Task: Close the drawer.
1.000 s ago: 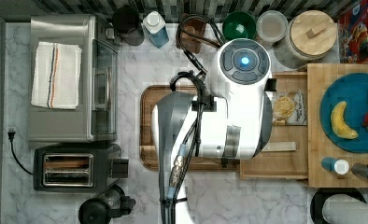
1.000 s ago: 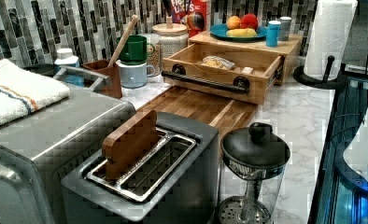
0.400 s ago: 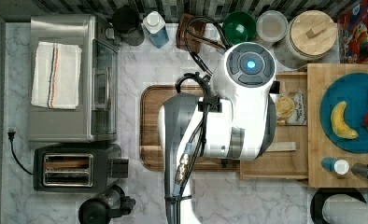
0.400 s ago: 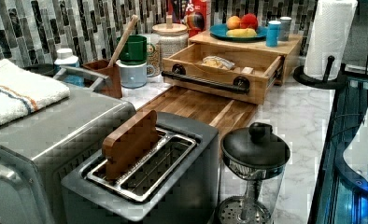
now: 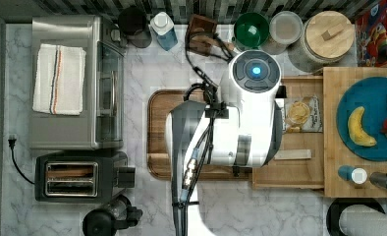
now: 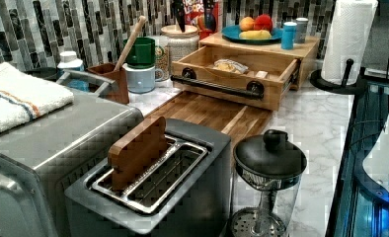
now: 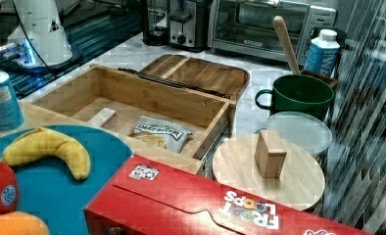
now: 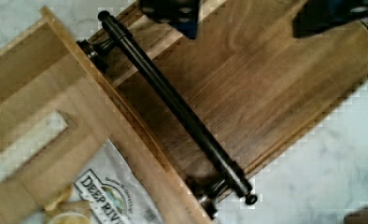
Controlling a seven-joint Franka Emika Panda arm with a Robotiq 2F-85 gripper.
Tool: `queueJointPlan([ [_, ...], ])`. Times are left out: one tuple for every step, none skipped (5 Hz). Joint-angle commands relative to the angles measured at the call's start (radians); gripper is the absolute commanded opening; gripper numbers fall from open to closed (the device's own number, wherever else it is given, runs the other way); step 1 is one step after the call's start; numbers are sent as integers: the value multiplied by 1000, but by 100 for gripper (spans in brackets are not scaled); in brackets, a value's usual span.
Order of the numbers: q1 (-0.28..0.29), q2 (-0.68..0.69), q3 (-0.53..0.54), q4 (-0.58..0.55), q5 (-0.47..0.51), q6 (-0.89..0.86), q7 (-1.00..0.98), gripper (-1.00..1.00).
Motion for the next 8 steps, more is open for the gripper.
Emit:
queueJointPlan([
  [70, -24, 67, -70, 64, 69, -263, 100],
  [65, -23, 80, -121, 60, 137, -320, -100],
  [56, 7, 93, -141, 19, 179, -367, -100],
  [60, 41, 77, -170, -2, 241, -432, -100],
  [47, 69, 64, -226, -17, 357, -503, -100],
  [38, 112, 58, -238, -51, 419, -565, -100],
  [30, 137, 52, -266, -75, 496, -575, -100],
  [17, 165, 49, -269, -61, 514, -611, -100],
])
